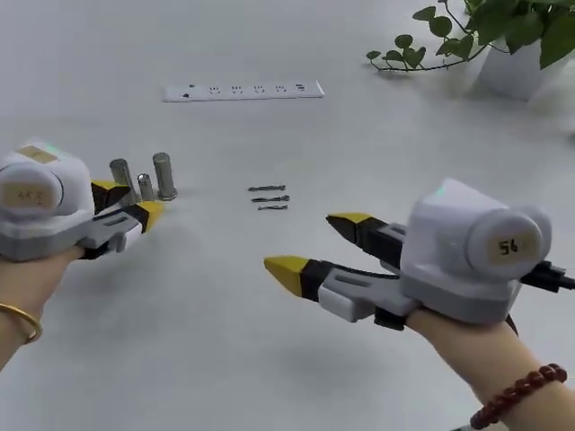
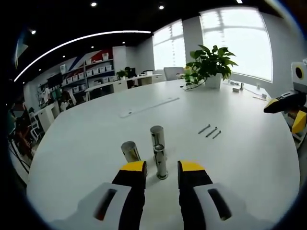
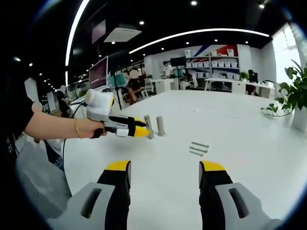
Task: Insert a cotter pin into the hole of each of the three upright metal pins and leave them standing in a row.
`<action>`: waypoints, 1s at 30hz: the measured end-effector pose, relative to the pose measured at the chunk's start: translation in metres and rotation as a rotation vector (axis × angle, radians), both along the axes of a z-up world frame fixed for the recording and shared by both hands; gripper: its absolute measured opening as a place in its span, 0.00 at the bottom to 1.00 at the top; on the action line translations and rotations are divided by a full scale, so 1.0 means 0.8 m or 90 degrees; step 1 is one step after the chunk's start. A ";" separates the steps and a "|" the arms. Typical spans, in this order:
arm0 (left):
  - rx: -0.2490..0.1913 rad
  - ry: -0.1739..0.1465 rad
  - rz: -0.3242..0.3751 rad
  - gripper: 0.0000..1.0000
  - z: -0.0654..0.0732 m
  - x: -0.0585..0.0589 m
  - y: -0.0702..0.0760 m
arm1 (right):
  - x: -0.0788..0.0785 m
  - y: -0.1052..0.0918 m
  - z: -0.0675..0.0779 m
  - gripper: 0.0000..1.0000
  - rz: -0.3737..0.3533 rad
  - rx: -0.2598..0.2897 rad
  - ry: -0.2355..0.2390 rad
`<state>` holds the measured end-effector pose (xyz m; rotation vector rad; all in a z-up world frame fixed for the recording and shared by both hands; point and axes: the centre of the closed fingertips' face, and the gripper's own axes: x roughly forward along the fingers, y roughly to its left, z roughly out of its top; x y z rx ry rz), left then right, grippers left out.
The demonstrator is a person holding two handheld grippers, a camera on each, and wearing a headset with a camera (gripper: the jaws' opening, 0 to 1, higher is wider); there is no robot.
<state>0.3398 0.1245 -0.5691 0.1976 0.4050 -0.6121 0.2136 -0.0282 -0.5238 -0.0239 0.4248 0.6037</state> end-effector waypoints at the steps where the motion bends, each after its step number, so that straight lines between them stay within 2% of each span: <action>1: -0.001 -0.001 -0.002 0.21 -0.001 0.003 -0.001 | 0.000 0.000 -0.002 0.53 -0.001 0.000 0.002; 5: -0.003 0.006 -0.010 0.18 -0.006 0.007 -0.003 | 0.000 0.000 -0.007 0.53 -0.002 -0.001 0.010; 11: -0.009 0.005 -0.019 0.12 -0.009 0.012 -0.006 | 0.002 -0.001 -0.010 0.52 -0.003 -0.001 0.015; 15: -0.012 0.009 -0.031 0.06 -0.011 0.011 -0.008 | 0.003 0.001 -0.011 0.51 -0.004 0.000 0.016; 23: -0.011 0.006 -0.042 0.06 -0.011 0.010 -0.009 | 0.002 0.002 -0.012 0.51 -0.005 -0.001 0.018; 26: -0.022 0.011 -0.042 0.06 -0.010 0.009 -0.009 | 0.002 0.003 -0.011 0.51 -0.005 0.000 0.018; 30: -0.009 0.007 -0.046 0.06 -0.010 0.004 -0.010 | 0.002 0.001 -0.007 0.51 -0.008 0.002 0.014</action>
